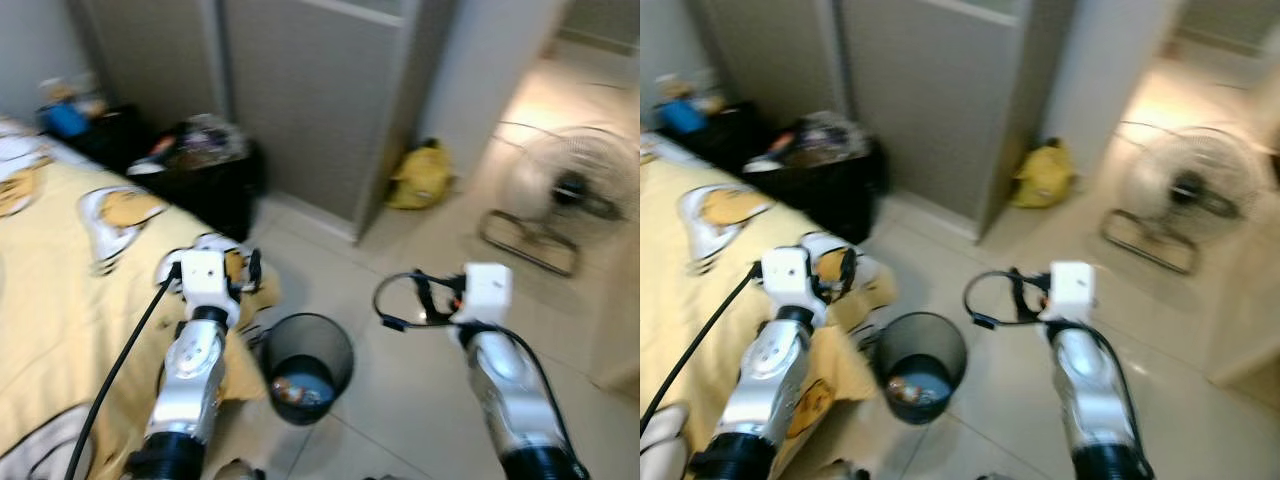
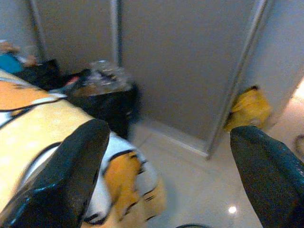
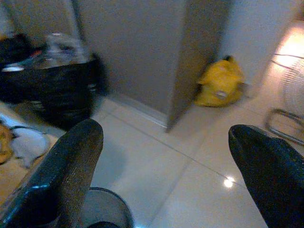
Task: Clean up the room
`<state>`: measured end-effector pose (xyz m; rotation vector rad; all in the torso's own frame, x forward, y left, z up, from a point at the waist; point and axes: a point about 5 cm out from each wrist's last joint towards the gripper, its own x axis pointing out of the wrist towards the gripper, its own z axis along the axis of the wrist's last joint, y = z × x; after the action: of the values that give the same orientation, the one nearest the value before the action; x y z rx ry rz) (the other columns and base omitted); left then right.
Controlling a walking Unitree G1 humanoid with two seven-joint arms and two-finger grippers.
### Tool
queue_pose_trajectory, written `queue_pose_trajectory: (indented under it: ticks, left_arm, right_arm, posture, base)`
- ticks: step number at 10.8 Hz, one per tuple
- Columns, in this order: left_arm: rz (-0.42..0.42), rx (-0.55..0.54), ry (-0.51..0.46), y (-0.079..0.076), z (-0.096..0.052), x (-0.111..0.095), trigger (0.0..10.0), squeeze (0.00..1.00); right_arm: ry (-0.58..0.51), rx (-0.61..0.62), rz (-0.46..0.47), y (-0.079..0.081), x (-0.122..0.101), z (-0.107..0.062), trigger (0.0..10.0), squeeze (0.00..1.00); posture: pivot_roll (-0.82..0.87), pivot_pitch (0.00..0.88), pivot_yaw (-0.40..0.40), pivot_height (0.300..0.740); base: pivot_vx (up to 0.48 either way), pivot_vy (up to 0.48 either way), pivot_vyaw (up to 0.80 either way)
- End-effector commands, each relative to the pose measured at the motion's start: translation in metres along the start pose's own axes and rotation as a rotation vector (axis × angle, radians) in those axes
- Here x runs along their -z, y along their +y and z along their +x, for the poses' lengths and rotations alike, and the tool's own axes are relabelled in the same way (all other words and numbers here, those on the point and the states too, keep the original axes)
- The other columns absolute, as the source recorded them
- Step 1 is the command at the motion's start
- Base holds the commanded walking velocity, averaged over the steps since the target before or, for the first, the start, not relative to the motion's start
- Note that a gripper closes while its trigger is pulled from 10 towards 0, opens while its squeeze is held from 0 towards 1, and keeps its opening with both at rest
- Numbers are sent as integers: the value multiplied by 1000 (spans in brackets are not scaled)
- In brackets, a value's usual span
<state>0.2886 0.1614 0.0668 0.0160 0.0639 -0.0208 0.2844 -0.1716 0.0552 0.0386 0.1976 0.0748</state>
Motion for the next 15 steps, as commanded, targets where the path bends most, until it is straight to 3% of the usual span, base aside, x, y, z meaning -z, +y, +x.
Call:
queue_pose_trajectory:
  ticks: [1,3,4,5,8,11,13,15]
  left_arm:
    - [31,29,-12,-5,4,-4,10000,0]
    - [-1,78,-56,-11,13,-17,10000,0]
    - [-4,75,-30,-13,11,-13,10000,0]
    - [48,37,9,-12,14,-9,10000,0]
    - [27,4,31,-13,16,-4,10000,0]
    - [-5,-53,-3,-2,21,-12,10000,0]
    - [43,-69,9,2,21,-11,10000,0]
    - [68,-76,7,-4,20,-11,10000,0]
  right_arm:
    - [-12,14,-7,-7,1,3,10000,0]
    - [-46,-16,12,-1,-1,7,10000,0]
    - [-39,-25,9,0,3,5,10000,0]
    - [-26,-14,-5,-2,8,5,10000,0]
    - [-58,-54,17,4,3,10,10000,0]
    - [-65,-94,16,8,2,13,10000,0]
    - [-49,-58,18,8,2,17,10000,0]
    - [-64,-88,37,11,1,18,10000,0]
  posture:
    - [110,0,-36,740]
    - [89,0,-12,740]
    - [78,0,-6,740]
    - [83,0,-18,740]
    - [90,0,-24,740]
    - [103,0,-29,740]
    - [107,0,-26,740]
    - [106,0,-26,740]
  base:
    - [0,0,450]
    - [0,360,213]
    - [0,480,0]
    - [-270,401,0]
    - [-303,376,0]
    - [0,0,0]
    - [0,-169,0]
    - [0,-480,441]
